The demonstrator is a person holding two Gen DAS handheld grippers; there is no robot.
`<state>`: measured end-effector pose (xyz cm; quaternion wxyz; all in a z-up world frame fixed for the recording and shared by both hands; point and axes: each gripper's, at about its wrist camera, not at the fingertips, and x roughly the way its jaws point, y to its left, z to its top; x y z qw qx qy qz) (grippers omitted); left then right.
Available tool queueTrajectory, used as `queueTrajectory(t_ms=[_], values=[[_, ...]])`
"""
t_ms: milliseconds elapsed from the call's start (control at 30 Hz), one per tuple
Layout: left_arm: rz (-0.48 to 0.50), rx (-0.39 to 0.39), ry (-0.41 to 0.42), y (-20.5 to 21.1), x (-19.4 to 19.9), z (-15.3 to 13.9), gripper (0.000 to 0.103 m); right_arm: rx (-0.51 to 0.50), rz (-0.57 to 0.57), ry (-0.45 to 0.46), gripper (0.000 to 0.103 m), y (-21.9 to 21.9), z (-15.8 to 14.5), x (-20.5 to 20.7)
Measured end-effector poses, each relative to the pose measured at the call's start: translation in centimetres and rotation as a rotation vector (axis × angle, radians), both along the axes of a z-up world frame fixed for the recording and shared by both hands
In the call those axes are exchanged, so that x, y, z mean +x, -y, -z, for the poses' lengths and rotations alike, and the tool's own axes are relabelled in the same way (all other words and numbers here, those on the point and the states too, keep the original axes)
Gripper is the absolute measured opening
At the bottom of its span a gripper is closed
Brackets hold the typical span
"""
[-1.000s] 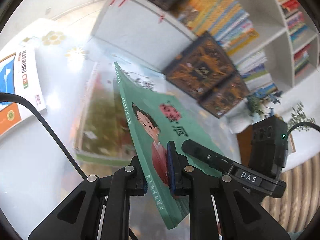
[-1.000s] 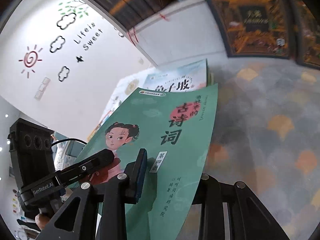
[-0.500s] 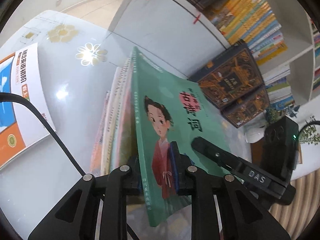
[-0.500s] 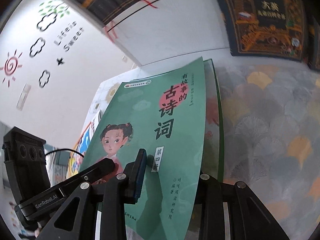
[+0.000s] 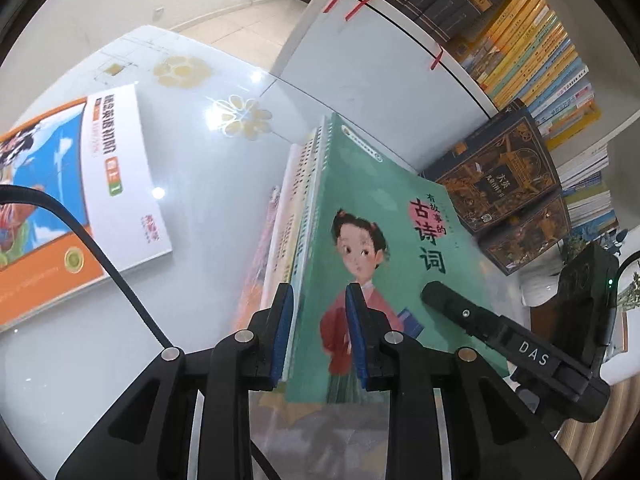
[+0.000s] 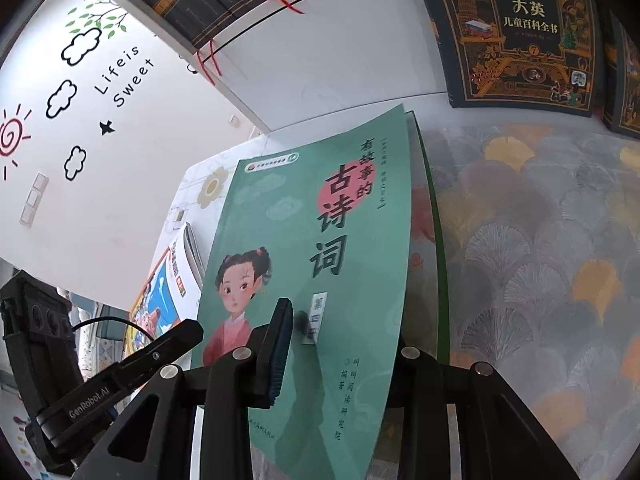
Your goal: Organize books
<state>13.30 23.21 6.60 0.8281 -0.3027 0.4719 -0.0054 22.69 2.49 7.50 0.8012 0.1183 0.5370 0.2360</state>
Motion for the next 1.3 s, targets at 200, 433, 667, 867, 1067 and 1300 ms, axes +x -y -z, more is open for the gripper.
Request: queueTrajectory(t_ms=[200,433,667,867,1067,1300], values=[[-0.013,0.018,0.000,0.7,-2.5,-0.7,0.024,-0.041,-0.010,-0.007,0.043,2.0,-0.5,-1.0],[0.044,0.054,0.012,3.8,-5.4,-2.3,0.024,-0.012,0.047,0.008,0.059,6.1,-1.5,-3.4],[-0.002,0.040,0.012,5.2,-10.5,-3.6,0.024,-0.130,-0.022,0.039,0.059,3.5,-1.3,0.3],[-0.099,0.039,-0.037,4.8,-15.5,-2.9,0.024,-0.200,-0.097,0.024,0.061,-0.3,-1.5,3.8],[-0.152,0.032,-0.056,5.9,-18.3,-2.6,0.024,-0.239,-0.184,0.127,0.062,-0.6,-3.6,3.2],[-0.078,0.026,-0.035,10.0,-17.0,-3.2,0.024,-0.226,-0.150,-0.011,0.082,3.2,-0.3,3.5]])
